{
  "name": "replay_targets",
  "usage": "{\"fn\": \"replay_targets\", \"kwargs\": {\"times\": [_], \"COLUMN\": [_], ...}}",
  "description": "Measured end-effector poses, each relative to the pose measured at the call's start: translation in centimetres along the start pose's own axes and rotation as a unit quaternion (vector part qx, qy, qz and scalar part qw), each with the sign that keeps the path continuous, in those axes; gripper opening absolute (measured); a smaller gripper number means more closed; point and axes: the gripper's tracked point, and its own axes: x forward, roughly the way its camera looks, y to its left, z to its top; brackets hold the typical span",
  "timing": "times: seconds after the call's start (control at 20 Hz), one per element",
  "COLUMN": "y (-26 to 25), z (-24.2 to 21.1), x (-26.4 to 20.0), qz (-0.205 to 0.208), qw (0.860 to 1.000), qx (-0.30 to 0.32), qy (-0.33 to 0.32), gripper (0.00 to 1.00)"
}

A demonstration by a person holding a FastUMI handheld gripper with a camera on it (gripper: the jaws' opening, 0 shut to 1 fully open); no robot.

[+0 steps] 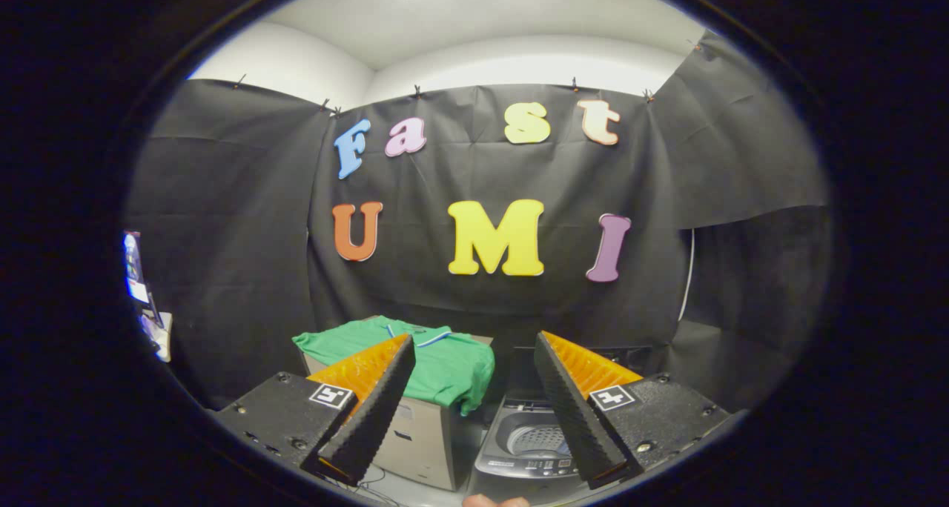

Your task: Put the clothes into the washing machine and then close the washing machine lid.

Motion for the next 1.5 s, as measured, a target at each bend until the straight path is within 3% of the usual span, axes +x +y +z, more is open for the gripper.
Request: {"fn": "replay_targets", "kwargs": {"times": [0.35,0.6,0.75,0.95,1.25,1.4,1.5], "y": [8.5,14.2,16.3,16.0,15.2,15.5,15.8], "z": [0.3,-2.5,-6.1,-10.3,-12.1,-13.1,-14.4], "x": [10.7,19.0,22.4,26.3,30.6,31.4,30.6], "qz": [0.041,0.050,0.052,0.015,-0.016,-0.012,-0.005], "qw": [0.994,0.977,0.952,0.914,0.873,0.858,0.840], "qx": [0.009,0.010,0.023,0.022,0.000,-0.017,-0.039], "qy": [0.101,0.207,0.300,0.406,0.487,0.513,0.541], "gripper": [1.00,1.00,1.00,1.00,1.00,1.00,0.95]}}
